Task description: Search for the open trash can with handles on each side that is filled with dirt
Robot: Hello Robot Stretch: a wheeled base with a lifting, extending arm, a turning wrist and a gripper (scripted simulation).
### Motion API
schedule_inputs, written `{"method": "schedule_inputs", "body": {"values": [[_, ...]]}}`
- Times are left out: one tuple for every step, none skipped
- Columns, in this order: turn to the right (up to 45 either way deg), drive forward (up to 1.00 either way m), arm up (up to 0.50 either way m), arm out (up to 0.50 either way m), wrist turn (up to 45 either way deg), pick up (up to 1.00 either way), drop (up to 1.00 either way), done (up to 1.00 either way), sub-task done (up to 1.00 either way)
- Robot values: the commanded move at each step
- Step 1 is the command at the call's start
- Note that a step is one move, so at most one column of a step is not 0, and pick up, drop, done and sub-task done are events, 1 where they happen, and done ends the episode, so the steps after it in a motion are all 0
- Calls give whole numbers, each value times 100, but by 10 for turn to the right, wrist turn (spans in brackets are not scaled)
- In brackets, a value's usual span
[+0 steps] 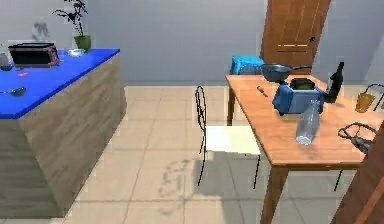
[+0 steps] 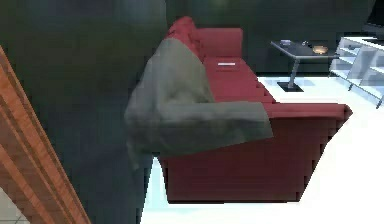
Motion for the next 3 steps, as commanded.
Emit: {"method": "schedule_inputs", "body": {"values": [[-90,0,0,0,0,0,0,0,0],[0,100,0,0,0,0,0,0,0],[0,100,0,0,0,0,0,0,0]]}}
